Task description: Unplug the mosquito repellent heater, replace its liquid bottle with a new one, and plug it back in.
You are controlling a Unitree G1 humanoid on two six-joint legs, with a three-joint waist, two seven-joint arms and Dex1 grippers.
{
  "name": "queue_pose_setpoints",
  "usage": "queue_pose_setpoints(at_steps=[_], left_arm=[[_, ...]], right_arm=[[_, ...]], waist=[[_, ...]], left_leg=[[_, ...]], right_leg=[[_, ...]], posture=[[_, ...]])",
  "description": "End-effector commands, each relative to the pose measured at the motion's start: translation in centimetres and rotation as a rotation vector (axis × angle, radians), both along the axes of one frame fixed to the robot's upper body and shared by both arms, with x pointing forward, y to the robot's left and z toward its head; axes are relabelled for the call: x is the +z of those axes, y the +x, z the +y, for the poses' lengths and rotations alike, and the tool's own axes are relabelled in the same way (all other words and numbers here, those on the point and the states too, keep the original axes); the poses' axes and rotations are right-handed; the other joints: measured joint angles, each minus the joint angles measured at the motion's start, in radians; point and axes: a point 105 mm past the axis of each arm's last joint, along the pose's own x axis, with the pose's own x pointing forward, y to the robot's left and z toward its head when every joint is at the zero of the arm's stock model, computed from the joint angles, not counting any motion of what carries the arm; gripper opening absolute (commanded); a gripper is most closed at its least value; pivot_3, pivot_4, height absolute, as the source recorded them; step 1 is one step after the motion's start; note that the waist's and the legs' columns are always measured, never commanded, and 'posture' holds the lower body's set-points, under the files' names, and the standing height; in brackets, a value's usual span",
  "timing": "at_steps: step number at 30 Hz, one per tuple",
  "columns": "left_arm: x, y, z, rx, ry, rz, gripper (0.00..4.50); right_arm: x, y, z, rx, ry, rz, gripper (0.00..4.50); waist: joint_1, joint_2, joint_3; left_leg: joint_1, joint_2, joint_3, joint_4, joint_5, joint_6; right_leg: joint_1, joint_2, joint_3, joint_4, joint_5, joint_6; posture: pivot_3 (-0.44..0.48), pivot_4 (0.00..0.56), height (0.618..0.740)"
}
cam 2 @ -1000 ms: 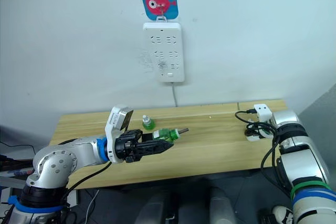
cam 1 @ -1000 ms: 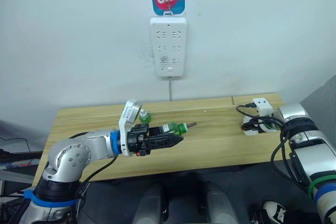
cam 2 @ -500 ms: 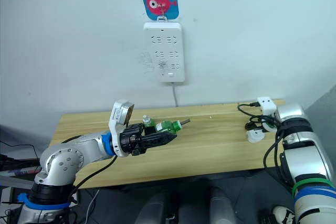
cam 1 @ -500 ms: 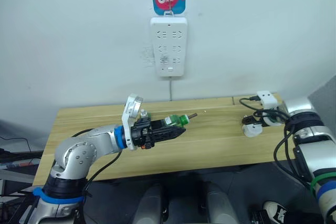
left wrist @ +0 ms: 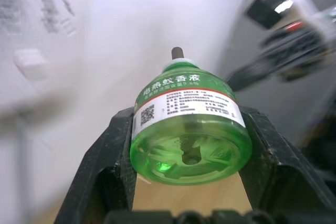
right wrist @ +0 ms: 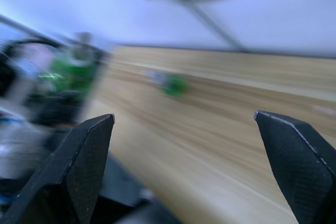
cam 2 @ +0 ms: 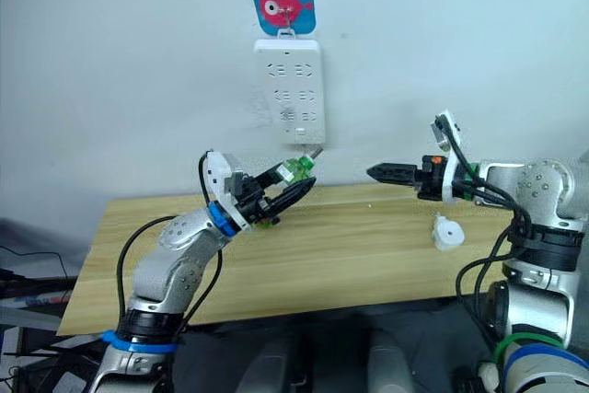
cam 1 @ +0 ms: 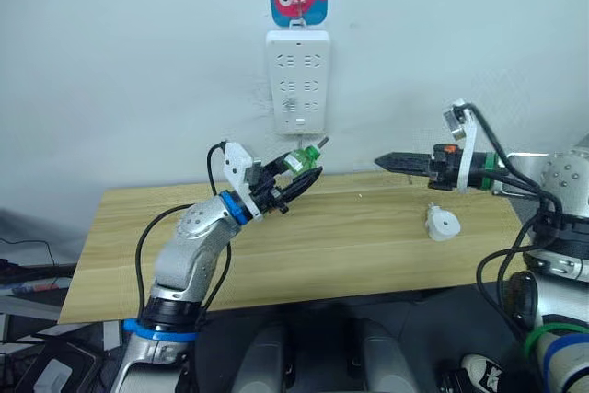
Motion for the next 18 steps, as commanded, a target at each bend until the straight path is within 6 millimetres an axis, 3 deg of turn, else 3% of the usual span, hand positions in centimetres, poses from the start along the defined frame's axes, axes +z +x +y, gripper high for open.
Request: queue_pose_setpoints(at_steps=[1,8,18], left_arm=[[0.8,-1.0,-1.6,-0.052,0.03,-0.111,2.27],[1.5,-1.8,-2.6,-0.087,0.048,-0.197,2.27],[1.4,-2.1,-3.0,-0.074,0.053,-0.219,2.27]], right_arm=[[1.9,-0.5,1.8,0.008,0.109,-0.046,4.48],[2.8,-1.2,4.2,-0.061,0.273,0.062,4.48],[2.8,-2.0,6.5,-0.081,0.288,0.097,4.48]], waist=[[-0.003,0.0,0.0],[-0.002,0.0,0.0],[-0.025,0.0,0.0]], left_leg=[[0.0,0.0,0.0,0.0,0.0,0.0],[-0.001,0.0,0.0,-0.002,0.0,0.0],[-0.001,0.002,0.002,0.0,0.0,0.002]], right_leg=[[0.0,0.0,0.0,0.0,0.0,0.0],[-0.002,0.0,0.0,0.001,0.0,0.0],[-0.001,0.004,0.0,0.002,0.0,0.001]], posture=[[-0.161,0.188,0.74],[-0.155,0.2,0.74],[-0.137,0.206,0.74]])
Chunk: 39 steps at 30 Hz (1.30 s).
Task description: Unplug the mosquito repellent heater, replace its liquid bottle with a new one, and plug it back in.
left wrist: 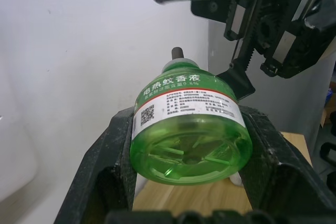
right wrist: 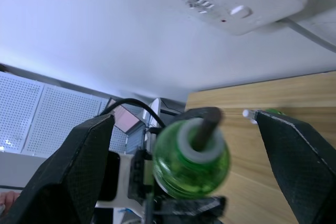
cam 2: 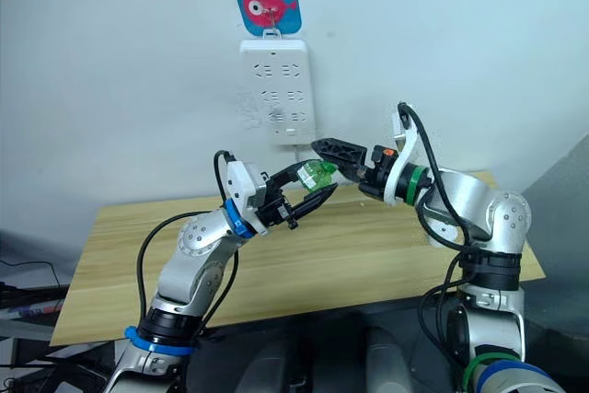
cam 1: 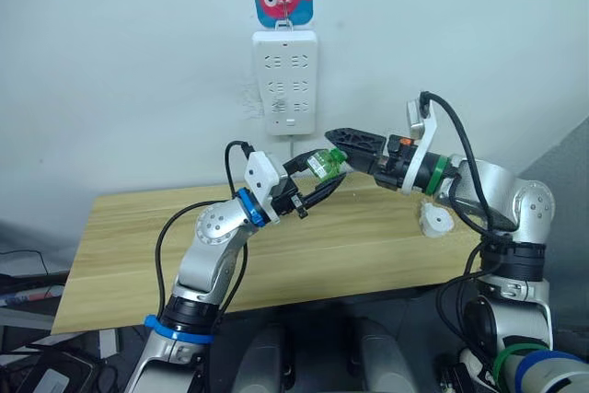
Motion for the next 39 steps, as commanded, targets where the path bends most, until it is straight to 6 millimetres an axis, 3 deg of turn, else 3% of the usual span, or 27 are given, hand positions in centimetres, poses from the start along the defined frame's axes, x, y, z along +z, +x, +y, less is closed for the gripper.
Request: queue_pose_setpoints(at_steps=[1,2,5,13,14,19,20,25,28,32,35,39], left_arm=[[1.0,-0.6,-0.1,0.01,-0.012,-0.058,2.27],[1.0,-0.6,0.0,0.014,-0.013,-0.057,2.27],[1.1,-0.7,-0.1,0.014,-0.014,-0.058,2.27],[1.3,-0.8,-0.2,0.0,-0.01,-0.065,2.27],[1.2,-0.9,-0.3,-0.005,-0.008,-0.063,2.27],[1.1,-1.2,-0.7,-0.024,-0.003,-0.056,2.27],[1.0,-1.3,-0.7,-0.033,0.006,-0.052,2.98],[1.2,-1.6,-0.3,-0.07,0.078,-0.072,4.5],[2.0,-1.6,0.4,-0.123,0.149,-0.07,4.5],[1.1,-2.3,0.7,-0.234,0.33,-0.004,4.5],[0.5,-2.2,1.1,-0.259,0.412,0.018,4.5],[-0.1,-2.0,1.5,-0.278,0.453,0.047,4.5]], right_arm=[[1.0,-0.7,0.3,0.012,0.029,-0.039,4.48],[0.9,-0.7,0.4,0.013,0.027,-0.038,4.48],[0.3,-1.2,0.5,0.046,0.004,-0.043,3.9],[-0.2,-0.9,0.5,0.03,0.002,-0.012,0.99],[-0.2,-0.7,0.4,0.013,0.007,-0.003,0.82],[-0.3,-0.2,0.1,-0.033,0.02,0.023,0.82],[-0.3,-0.2,0.0,-0.041,0.021,0.028,0.82],[-1.5,0.7,-2.4,-0.167,-0.083,0.06,0.82],[-4.5,0.7,-4.5,-0.222,-0.415,-0.075,0.82],[-8.3,1.8,-6.6,-0.252,-0.83,-0.485,0.82],[-11.3,3.3,-8.4,-0.321,-0.968,-0.612,0.82],[-14.6,5.0,-9.9,-0.415,-1.073,-0.643,0.82]], waist=[[0.0,0.0,0.0],[0.0,0.0,0.0],[0.0,0.0,0.0],[0.0,0.0,0.0],[0.0,0.0,0.0],[0.0,0.0,0.0],[0.0,0.0,0.0],[0.003,0.0,0.0],[0.016,0.0,0.0],[0.021,0.0,0.0],[0.02,0.0,0.0],[0.023,0.0,0.0]], left_leg=[[0.0,0.0,0.0,0.0,0.0,0.0],[0.0,0.0,0.0,0.0,0.0,0.0],[0.0,0.0,0.0,0.0,0.0,0.0],[0.0,0.0,0.0,0.0,0.0,0.0],[0.0,0.0,0.0,0.0,0.0,0.0],[0.0,0.001,0.0,0.0,0.0,0.0],[0.0,0.001,0.0,0.0,0.0,0.0],[0.0,0.001,0.0,0.0,0.0,0.0],[0.0,0.0,0.0,0.0,0.0,0.0],[0.0,0.001,0.0,-0.001,0.0,0.0],[0.0,0.003,0.002,-0.001,0.0,0.0],[0.001,0.006,0.002,0.0,0.0,0.0]], right_leg=[[0.0,0.0,0.0,0.0,0.0,0.0],[0.0,0.0,0.0,0.0,0.0,0.0],[0.0,0.0,0.0,0.0,0.0,0.001],[0.0,0.0,0.0,0.0,-0.001,0.001],[0.0,0.0,0.0,0.0,-0.001,0.001],[0.0,0.001,0.0,0.0,-0.001,0.001],[0.0,0.001,0.0,0.0,-0.001,0.001],[0.0,0.001,0.0,0.0,-0.001,0.001],[0.0,0.0,0.0,-0.001,-0.001,0.001],[0.0,0.004,-0.002,-0.002,-0.006,0.007],[-0.001,0.011,-0.001,-0.003,-0.006,0.007],[-0.001,0.014,0.001,-0.001,-0.006,0.007]], posture=[[-0.134,0.206,0.74],[-0.134,0.207,0.74],[-0.131,0.208,0.74],[-0.134,0.209,0.74],[-0.135,0.208,0.74],[-0.138,0.204,0.74],[-0.137,0.203,0.74],[-0.12,0.198,0.74],[-0.107,0.195,0.74],[-0.093,0.189,0.74],[-0.093,0.189,0.74],[-0.092,0.187,0.74]])
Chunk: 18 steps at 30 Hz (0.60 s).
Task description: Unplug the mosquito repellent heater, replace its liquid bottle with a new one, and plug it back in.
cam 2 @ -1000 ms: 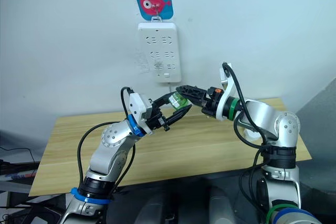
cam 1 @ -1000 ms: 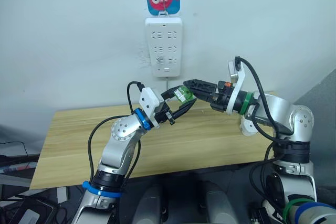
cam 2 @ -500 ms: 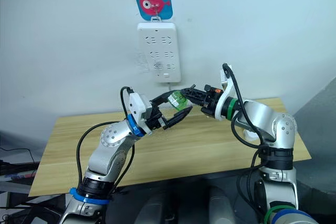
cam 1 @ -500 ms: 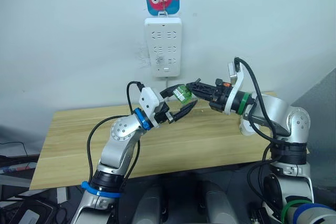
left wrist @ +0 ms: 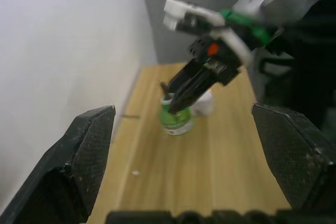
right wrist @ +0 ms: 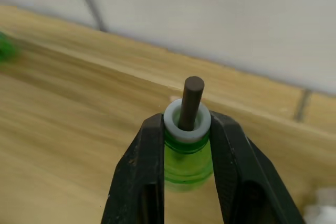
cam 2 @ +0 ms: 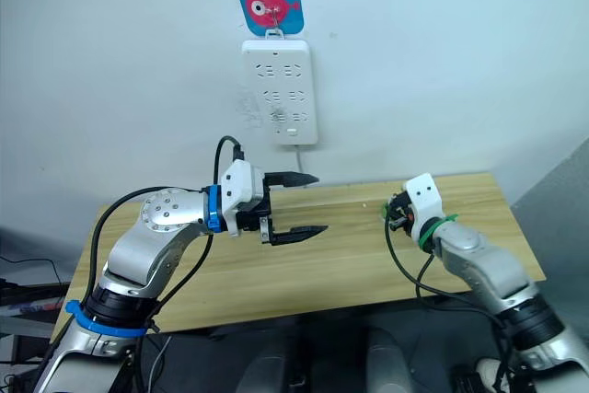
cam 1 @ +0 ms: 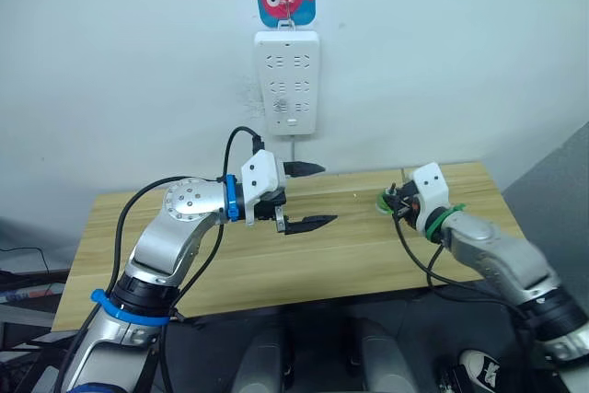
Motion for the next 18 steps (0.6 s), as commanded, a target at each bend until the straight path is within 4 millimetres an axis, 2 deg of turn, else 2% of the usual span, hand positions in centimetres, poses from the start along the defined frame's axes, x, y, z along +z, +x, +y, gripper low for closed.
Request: queue_pose_setpoints(at_steps=[1,7,16,18], left_arm=[[0.4,-0.1,0.0,-0.031,0.02,-0.02,4.5],[0.6,0.5,0.3,-0.012,0.005,-0.031,4.5],[0.2,0.3,0.5,0.009,-0.007,-0.016,4.5],[0.3,0.5,0.5,0.026,-0.027,-0.01,4.5]], right_arm=[[-1.0,1.1,-0.8,-0.023,-0.089,-0.105,0.82],[-4.0,2.3,-1.8,-0.092,-0.096,-0.086,0.82],[-5.1,3.2,-2.7,-0.124,-0.045,-0.064,0.82],[-4.8,3.4,-2.5,-0.121,-0.028,-0.071,1.54]], waist=[[0.002,0.0,0.0],[0.001,0.0,0.0],[0.002,0.0,0.0],[0.002,0.0,0.0]], left_leg=[[0.0,0.0,0.0,0.0,0.0,0.0],[0.0,0.001,-0.001,0.0,0.0,0.0],[0.001,0.001,-0.001,0.0,0.0,-0.001],[0.001,0.001,-0.001,0.0,0.001,-0.001]], right_leg=[[0.0,0.0,0.0,0.0,0.0,0.0],[0.0,0.0,0.0,0.0,0.003,-0.006],[0.001,0.0,0.001,0.001,0.004,-0.007],[0.001,0.0,0.001,0.001,0.004,-0.007]], posture=[[-0.092,0.185,0.74],[-0.082,0.182,0.74],[-0.077,0.185,0.74],[-0.08,0.186,0.74]])
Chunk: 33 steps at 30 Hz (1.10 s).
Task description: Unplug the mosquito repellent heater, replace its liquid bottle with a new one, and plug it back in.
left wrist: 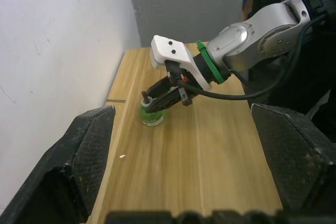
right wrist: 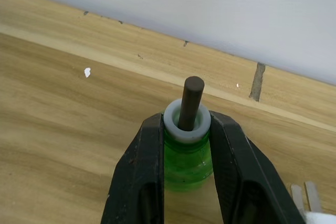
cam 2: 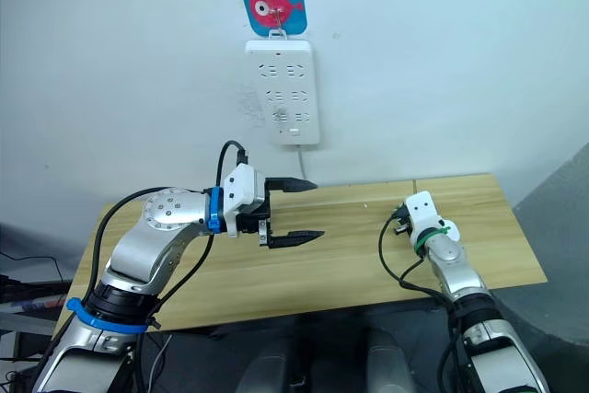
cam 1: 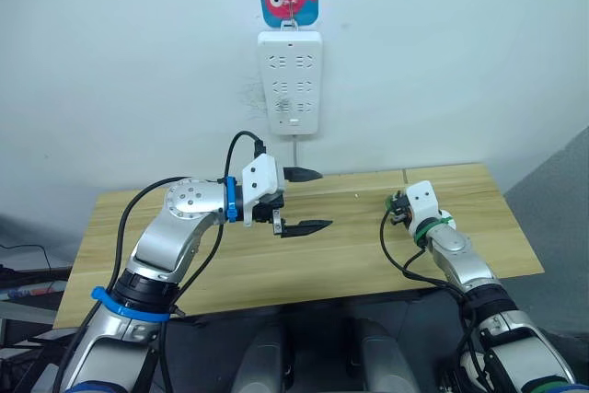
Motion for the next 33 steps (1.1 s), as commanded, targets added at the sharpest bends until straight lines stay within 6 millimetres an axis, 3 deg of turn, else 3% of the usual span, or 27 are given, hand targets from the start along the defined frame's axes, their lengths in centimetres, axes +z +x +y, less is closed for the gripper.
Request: queue_pose_setpoints(at_steps=[1,5,8,11,13,15,19,22,26,33], left_arm=[[1.1,0.1,0.0,0.028,-0.053,-0.027,4.5],[0.7,0.4,0.3,0.11,-0.107,-0.035,4.5],[-0.6,0.5,1.7,0.286,-0.186,-0.024,4.5],[-2.4,0.0,3.3,0.457,-0.234,-0.003,4.5],[-5.7,-1.0,5.4,0.642,-0.241,0.039,4.5],[-8.5,-2.3,7.2,0.772,-0.212,0.046,4.5],[-11.7,-3.0,10.4,1.025,-0.246,0.067,4.5],[-12.8,-3.0,10.9,1.08,-0.248,0.061,4.5],[-14.4,-1.4,12.4,1.227,-0.294,0.066,4.5],[-15.6,2.2,10.9,1.191,-0.347,0.099,4.5]], right_arm=[[0.6,0.4,-0.1,0.001,0.026,-0.023,1.77],[3.0,0.2,0.1,0.029,0.046,-0.115,3.23],[6.8,-0.7,0.8,0.087,0.068,-0.204,4.37],[9.4,-2.0,1.9,0.17,0.057,-0.232,4.44],[11.2,-3.2,4.1,0.317,0.048,-0.207,4.44],[12.1,-4.6,6.1,0.462,0.051,-0.156,4.44],[13.3,-7.1,9.2,0.733,0.005,-0.086,4.44],[13.9,-8.2,10.0,0.842,-0.008,-0.059,4.44],[14.2,-9.6,10.5,0.988,-0.045,0.0,4.44],[14.5,-9.1,11.3,0.988,-0.088,-0.009,4.44]], waist=[[0.001,0.0,0.0],[0.0,0.0,0.0],[0.0,0.0,0.0],[-0.002,0.0,0.0],[-0.003,0.001,0.0],[-0.004,0.0,0.0],[0.006,0.0,0.002],[0.009,0.001,0.003],[0.009,-0.002,0.004],[0.007,-0.005,0.006]], left_leg=[[0.0,0.0,0.0,0.0,0.0,0.0],[0.0,0.0,0.0,0.0,0.0,0.0],[0.0,0.0,-0.001,-0.001,0.0,0.0],[0.001,0.002,-0.001,-0.001,0.0,-0.001],[0.001,0.003,-0.001,0.0,-0.001,-0.001],[0.001,0.004,-0.001,-0.001,-0.002,-0.002],[0.002,0.005,-0.003,-0.001,-0.002,-0.003],[0.002,0.006,-0.001,0.0,-0.002,-0.004],[0.0,0.005,0.005,0.0,-0.002,-0.003],[0.0,0.007,0.003,0.0,-0.002,-0.003]], right_leg=[[0.0,0.0,0.0,0.0,0.0,0.0],[0.0,-0.001,0.001,0.0,0.0,0.0],[0.0,-0.004,0.002,0.001,0.0,0.0],[-0.001,-0.004,0.001,0.001,0.0,-0.001],[0.0,-0.005,0.0,0.001,-0.001,-0.002],[0.0,-0.005,-0.001,0.001,-0.002,-0.004],[-0.001,-0.006,-0.004,0.001,-0.008,-0.012],[-0.003,-0.013,-0.013,0.001,-0.011,-0.012],[-0.003,-0.019,-0.016,-0.003,-0.01,-0.011],[0.001,-0.022,-0.027,-0.002,-0.005,-0.012]], posture=[[-0.078,0.188,0.74],[-0.083,0.187,0.74],[-0.107,0.213,0.74],[-0.119,0.213,0.74],[-0.124,0.229,0.74],[-0.129,0.234,0.74],[-0.127,0.256,0.74],[-0.12,0.258,0.74],[-0.117,0.268,0.74],[-0.129,0.271,0.74]])
